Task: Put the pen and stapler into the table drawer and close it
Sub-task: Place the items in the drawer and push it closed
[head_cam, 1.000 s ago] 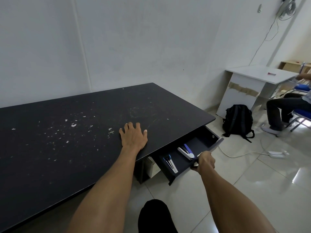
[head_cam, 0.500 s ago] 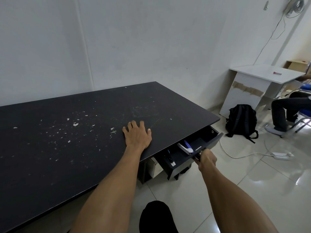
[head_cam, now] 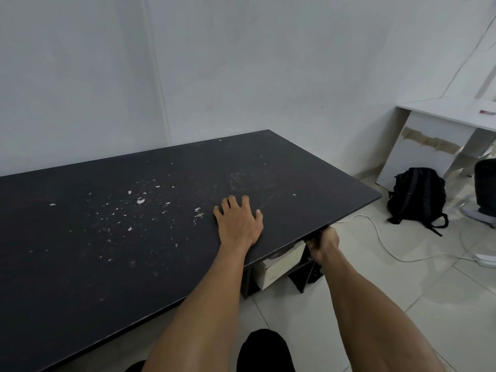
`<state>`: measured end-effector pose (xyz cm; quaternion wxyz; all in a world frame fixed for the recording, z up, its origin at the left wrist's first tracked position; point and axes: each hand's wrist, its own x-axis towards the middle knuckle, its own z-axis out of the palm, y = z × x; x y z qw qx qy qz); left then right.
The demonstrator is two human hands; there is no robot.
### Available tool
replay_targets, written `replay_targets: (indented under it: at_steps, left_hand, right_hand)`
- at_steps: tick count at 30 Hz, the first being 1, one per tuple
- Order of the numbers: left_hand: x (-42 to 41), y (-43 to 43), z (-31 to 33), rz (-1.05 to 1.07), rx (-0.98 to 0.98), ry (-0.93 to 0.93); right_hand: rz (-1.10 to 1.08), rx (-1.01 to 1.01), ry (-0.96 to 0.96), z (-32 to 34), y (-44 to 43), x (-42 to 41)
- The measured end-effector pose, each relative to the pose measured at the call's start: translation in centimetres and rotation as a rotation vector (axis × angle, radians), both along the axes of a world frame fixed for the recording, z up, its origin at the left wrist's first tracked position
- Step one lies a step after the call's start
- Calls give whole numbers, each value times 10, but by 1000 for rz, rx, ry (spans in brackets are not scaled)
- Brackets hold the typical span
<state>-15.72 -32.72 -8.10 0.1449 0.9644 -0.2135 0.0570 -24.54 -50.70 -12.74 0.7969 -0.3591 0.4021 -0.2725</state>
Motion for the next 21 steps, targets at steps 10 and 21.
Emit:
replay_targets:
  at_steps: [10, 21]
  left_hand:
    - [-1, -2, -1, 10, -3, -3]
    - [4, 9, 5, 9, 8, 59]
  right_hand:
    - [83, 23, -51, -1, -6, -1]
    - [-623, -534, 471, 65, -31, -14]
